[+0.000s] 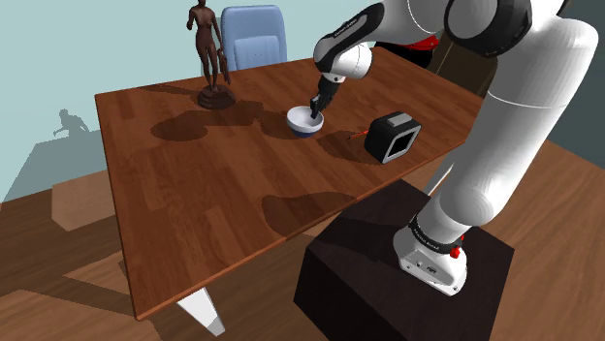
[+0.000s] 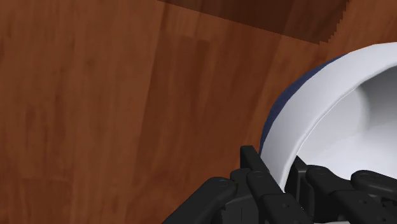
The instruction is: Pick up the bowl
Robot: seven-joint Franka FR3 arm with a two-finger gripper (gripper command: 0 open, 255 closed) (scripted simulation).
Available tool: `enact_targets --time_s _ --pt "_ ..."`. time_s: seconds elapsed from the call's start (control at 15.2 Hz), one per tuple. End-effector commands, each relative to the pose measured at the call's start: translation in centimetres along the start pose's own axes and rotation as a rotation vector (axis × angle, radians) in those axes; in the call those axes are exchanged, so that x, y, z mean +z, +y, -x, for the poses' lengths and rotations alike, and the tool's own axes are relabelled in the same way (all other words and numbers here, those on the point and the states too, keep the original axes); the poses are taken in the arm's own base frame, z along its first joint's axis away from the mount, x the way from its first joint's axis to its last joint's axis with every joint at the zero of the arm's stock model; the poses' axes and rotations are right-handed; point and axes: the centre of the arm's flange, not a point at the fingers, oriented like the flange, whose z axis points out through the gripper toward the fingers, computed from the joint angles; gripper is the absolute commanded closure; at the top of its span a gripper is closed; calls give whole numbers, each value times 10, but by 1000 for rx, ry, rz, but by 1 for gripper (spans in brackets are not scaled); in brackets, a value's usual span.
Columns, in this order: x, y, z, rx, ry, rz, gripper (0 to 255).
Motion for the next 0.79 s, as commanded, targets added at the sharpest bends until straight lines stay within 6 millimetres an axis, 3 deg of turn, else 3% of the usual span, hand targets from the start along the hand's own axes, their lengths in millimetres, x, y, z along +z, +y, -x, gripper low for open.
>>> enact_targets --time_s 0.0,0.26,0.73 --pt "0 0 0 0 -1 0 255" --pt "0 0 0 0 -1 0 255" --pt "-36 -6 -6 0 -1 0 255"
